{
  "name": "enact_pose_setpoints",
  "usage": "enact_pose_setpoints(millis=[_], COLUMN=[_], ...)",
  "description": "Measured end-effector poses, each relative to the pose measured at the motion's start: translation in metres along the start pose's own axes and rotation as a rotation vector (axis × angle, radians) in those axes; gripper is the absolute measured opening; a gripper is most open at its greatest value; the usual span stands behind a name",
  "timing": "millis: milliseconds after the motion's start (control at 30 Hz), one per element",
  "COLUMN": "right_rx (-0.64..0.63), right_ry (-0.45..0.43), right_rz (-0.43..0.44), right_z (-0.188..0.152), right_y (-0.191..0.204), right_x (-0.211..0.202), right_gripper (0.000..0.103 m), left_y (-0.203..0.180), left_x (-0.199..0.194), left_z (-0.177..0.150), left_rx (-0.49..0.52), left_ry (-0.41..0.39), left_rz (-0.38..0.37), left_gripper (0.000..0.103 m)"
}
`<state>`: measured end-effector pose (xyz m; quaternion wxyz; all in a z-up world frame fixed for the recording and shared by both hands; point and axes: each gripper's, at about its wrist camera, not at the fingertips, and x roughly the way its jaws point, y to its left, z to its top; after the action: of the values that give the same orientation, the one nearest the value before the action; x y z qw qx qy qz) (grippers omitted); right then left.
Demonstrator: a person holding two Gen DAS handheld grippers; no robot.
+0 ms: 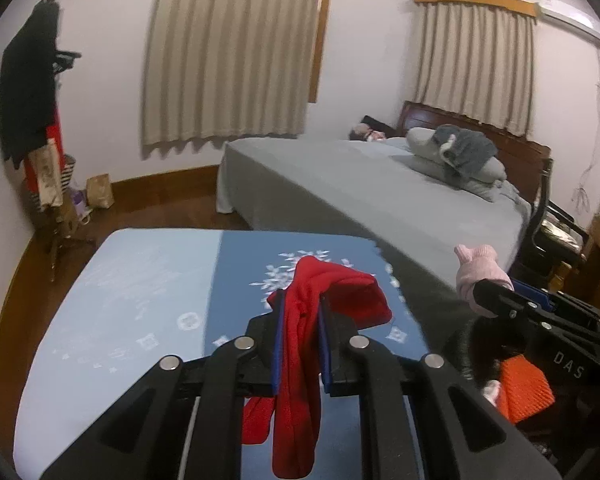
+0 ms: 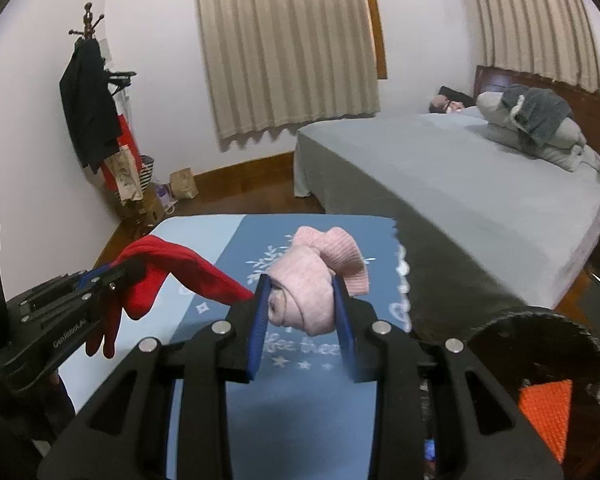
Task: Collect trash
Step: 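Carry the glove and sock over the black bin and open both tools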
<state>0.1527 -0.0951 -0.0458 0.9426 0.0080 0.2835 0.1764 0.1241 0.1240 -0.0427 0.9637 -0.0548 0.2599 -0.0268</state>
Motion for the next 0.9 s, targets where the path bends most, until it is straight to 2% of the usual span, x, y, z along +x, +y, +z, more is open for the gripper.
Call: enact_pose_setpoints(millis=[633, 900], right_rx=[0.096, 0.135], right_ry=[-0.077, -0.067], right_rz=[-0.182, -0.272], right_z=[-0.022, -0.046], right_y=[-0.108, -0.153], right_x=[-0.098, -0.125], right_gripper=[0.03, 0.03], left_y=[-0.138, -0.192], left_x=[-0.004, 0.001], left_z=[0.007, -0.002], left_rx=[0.141, 0.202], left_ry=[-0.011, -0.001], left_rz=[-0.227, -0.307], left_gripper=[0.015, 0.015])
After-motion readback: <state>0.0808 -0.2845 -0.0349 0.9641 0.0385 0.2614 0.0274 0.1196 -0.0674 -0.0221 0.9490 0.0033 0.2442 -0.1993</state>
